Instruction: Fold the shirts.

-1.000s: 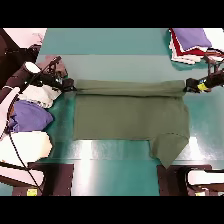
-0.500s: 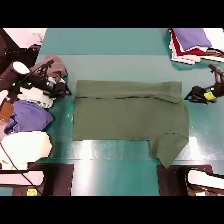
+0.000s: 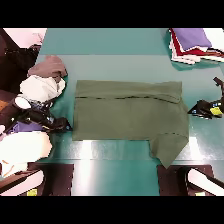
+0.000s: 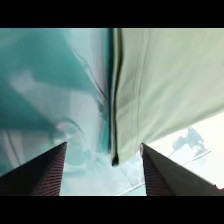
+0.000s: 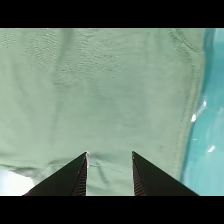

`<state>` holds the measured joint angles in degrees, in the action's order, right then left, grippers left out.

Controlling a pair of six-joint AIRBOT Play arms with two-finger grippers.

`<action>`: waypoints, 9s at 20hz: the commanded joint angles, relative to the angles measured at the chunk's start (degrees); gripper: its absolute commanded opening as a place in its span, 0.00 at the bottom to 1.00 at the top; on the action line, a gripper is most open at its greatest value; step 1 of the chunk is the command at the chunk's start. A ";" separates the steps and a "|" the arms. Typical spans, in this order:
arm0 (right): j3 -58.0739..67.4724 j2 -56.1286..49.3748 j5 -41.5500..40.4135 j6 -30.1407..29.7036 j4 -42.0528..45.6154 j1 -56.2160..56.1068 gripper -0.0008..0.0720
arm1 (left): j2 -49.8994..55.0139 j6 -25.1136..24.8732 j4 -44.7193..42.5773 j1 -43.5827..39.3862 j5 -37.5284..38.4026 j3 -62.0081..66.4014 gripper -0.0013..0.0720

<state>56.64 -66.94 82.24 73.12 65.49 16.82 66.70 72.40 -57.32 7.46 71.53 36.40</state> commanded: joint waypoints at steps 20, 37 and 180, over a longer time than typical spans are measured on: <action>-10.67 5.14 7.32 2.69 13.68 1.38 0.82 | -1.77 -1.90 6.56 -9.25 -6.29 1.16 0.05; -26.93 7.56 -3.54 2.95 6.54 -5.29 0.09 | -1.77 -1.97 6.62 -9.25 -6.54 2.16 0.05; 41.16 -52.68 -11.10 -5.27 -40.04 -45.94 0.03 | 16.87 6.67 -1.92 -3.80 5.55 62.75 0.05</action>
<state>95.35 -118.17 70.91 68.97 26.81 -27.92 83.59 79.66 -61.41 3.62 77.14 99.37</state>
